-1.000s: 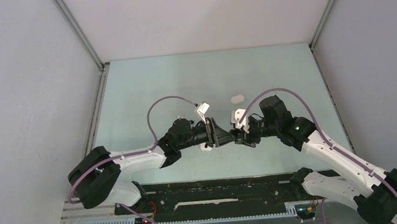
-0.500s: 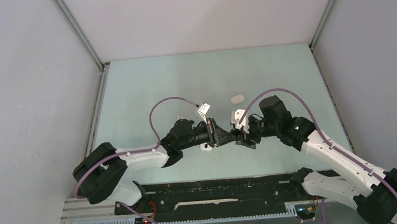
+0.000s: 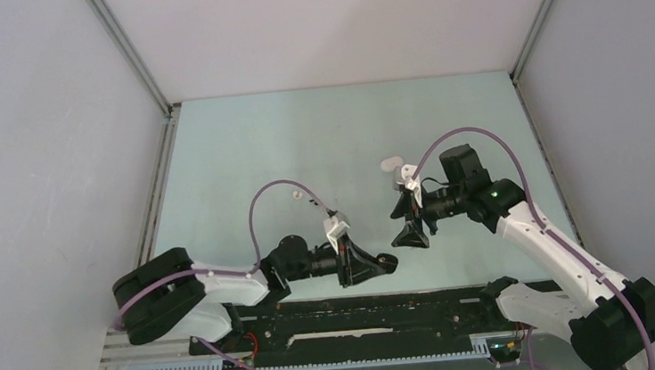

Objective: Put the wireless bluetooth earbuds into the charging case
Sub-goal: Pass from the left arm to the right

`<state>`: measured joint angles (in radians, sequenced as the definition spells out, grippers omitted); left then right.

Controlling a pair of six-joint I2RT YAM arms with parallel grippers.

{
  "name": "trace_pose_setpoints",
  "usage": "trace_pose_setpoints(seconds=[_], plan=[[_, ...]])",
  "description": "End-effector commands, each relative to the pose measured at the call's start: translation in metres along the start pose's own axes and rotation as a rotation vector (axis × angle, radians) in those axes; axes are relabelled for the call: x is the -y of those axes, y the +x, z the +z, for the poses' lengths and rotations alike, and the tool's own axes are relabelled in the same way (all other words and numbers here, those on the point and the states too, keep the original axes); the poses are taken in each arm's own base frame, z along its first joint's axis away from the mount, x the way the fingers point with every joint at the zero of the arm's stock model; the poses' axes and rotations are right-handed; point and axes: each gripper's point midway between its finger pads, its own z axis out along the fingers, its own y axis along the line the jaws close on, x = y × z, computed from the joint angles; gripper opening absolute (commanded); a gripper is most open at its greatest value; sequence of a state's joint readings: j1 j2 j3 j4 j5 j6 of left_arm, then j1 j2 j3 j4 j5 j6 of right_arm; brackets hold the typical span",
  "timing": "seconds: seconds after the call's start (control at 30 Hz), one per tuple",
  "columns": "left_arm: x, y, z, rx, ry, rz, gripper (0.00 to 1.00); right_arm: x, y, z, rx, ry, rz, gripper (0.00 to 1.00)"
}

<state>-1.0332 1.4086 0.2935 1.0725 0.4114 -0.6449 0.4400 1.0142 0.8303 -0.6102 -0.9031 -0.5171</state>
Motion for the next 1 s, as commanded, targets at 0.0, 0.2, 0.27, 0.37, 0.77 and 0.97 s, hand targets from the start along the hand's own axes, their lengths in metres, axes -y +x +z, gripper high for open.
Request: trace_pose_setpoints(seconds=[0.0,0.2,0.27,0.37,0.77,0.97], plan=[[0.017,-0.003,0.006,-0.025,0.01,0.428,0.01,-0.024,-0.009,-0.001,0.024,-0.153,0.016,0.69],[0.017,-0.005,0.004,-0.03,-0.015,0.54,0.01,-0.036,0.001,-0.001,-0.019,-0.222,-0.012,0.56],[0.017,-0.008,0.003,-0.019,-0.019,0.556,0.01,-0.041,0.003,-0.001,-0.023,-0.238,-0.021,0.54],[0.018,-0.012,0.003,-0.001,-0.021,0.573,0.01,-0.046,0.002,-0.002,-0.014,-0.262,-0.028,0.52],[0.029,-0.033,0.003,0.117,-0.002,0.577,0.0,-0.052,0.021,0.012,-0.115,-0.303,-0.059,0.41],[0.027,-0.031,0.004,0.114,-0.01,0.566,0.0,-0.049,0.025,0.015,-0.139,-0.291,-0.06,0.26]])
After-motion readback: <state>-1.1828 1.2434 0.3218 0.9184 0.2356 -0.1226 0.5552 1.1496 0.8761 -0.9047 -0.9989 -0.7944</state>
